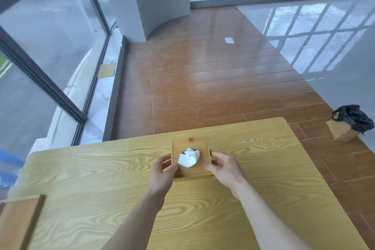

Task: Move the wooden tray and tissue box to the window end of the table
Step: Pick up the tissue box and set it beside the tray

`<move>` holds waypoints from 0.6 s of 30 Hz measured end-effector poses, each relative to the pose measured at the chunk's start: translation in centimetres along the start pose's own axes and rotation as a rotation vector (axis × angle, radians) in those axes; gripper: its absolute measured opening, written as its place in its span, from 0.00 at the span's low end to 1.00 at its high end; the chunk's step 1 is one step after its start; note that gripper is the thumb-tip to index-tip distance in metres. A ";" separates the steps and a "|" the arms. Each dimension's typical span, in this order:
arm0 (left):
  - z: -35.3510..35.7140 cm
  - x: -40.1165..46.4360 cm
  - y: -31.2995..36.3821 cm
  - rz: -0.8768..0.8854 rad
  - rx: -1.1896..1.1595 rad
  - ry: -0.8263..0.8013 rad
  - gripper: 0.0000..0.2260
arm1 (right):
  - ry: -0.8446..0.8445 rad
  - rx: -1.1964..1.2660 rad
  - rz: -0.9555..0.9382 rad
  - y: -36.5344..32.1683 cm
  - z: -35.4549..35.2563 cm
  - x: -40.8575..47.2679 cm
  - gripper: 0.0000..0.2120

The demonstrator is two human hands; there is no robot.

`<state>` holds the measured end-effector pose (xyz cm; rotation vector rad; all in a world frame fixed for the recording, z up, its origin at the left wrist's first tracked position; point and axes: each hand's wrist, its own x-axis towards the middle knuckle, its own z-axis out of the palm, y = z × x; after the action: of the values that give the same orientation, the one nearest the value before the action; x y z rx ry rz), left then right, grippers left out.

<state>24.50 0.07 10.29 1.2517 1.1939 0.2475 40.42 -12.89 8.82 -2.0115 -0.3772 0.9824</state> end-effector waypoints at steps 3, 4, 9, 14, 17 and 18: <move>-4.1 0.1 0.0 0.020 -0.026 0.027 0.15 | -0.020 -0.036 -0.021 -2.3 3.3 -0.8 0.32; -5.6 0.1 -0.1 0.027 -0.042 0.034 0.15 | -0.026 -0.048 -0.029 -3.0 4.6 -1.0 0.32; -14.4 0.5 -0.7 0.042 -0.118 0.065 0.13 | -0.057 -0.106 -0.045 -7.2 12.6 -2.3 0.32; -24.8 1.3 -1.9 0.045 -0.185 0.121 0.13 | -0.085 -0.182 -0.044 -10.6 23.0 -3.0 0.30; -31.0 2.4 -3.0 0.039 -0.209 0.161 0.12 | -0.102 -0.196 -0.040 -12.5 29.5 -3.2 0.29; -32.9 2.8 -3.4 0.035 -0.217 0.175 0.12 | -0.104 -0.197 -0.035 -13.0 31.6 -3.1 0.28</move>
<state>-1.86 20.27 11.00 1.0778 1.2578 0.5080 15.64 10.80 10.16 -2.1260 -0.5845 1.0658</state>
